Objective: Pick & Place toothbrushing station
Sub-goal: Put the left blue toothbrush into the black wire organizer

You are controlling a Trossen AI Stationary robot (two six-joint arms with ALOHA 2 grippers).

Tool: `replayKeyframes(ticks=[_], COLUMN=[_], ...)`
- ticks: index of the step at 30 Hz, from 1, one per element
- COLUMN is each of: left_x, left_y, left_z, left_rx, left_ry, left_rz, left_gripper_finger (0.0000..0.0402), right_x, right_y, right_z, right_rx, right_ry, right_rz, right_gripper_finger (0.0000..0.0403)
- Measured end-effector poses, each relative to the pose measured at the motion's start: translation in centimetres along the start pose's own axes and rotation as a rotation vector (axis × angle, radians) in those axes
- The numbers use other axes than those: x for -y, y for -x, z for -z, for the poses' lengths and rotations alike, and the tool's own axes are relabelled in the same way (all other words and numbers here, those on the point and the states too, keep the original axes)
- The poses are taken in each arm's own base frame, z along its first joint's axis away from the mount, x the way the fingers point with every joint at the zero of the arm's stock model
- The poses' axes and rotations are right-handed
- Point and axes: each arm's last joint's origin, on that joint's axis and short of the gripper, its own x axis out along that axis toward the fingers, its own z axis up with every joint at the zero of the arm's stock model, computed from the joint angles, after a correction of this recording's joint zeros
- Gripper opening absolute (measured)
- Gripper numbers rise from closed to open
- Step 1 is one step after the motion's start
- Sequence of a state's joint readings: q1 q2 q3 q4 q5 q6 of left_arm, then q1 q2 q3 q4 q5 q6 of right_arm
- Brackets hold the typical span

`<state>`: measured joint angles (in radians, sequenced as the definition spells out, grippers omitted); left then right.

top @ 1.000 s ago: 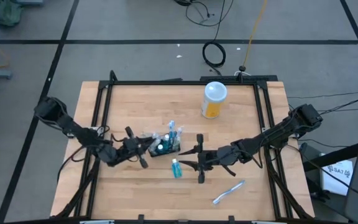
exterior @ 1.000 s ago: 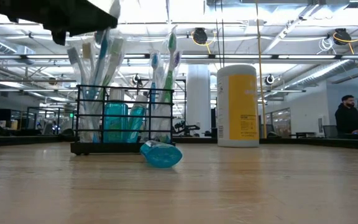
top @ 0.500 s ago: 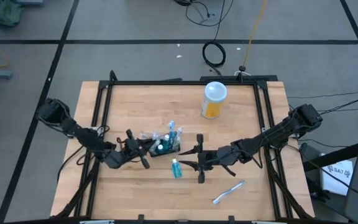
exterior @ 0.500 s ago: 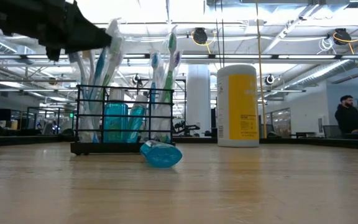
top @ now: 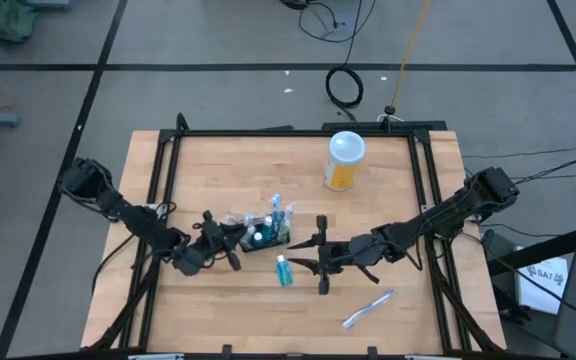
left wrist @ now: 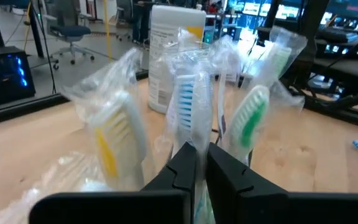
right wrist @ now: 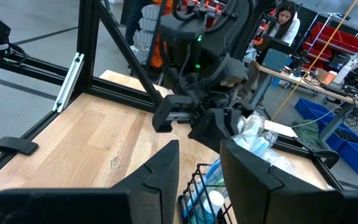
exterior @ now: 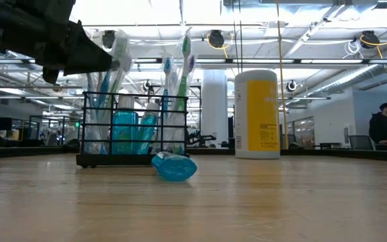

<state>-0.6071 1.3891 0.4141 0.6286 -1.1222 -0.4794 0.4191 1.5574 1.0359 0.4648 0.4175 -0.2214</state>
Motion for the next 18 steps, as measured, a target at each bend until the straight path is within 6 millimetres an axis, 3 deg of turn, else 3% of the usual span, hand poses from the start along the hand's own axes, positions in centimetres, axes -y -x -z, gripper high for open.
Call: replayKeyframes(ticks=[10, 18], left_x=[-0.11, -0.05], left_y=[-0.11, -0.09], left_z=[0.37, 0.35], left_rx=[-0.044, -0.042], left_ry=[-0.004, -0.018], left_rz=[0.031, 0.038], left_gripper_finger=[0.0016, 0.0086], right_x=[0.0, -0.01], right_y=[0.0, 0.0], right_z=[0.0, 0.02], right_rx=[0.0, -0.002], right_ry=[0.0, 0.001], right_rz=[0.0, 0.0], right_gripper_finger=[0.0112, 0.0112])
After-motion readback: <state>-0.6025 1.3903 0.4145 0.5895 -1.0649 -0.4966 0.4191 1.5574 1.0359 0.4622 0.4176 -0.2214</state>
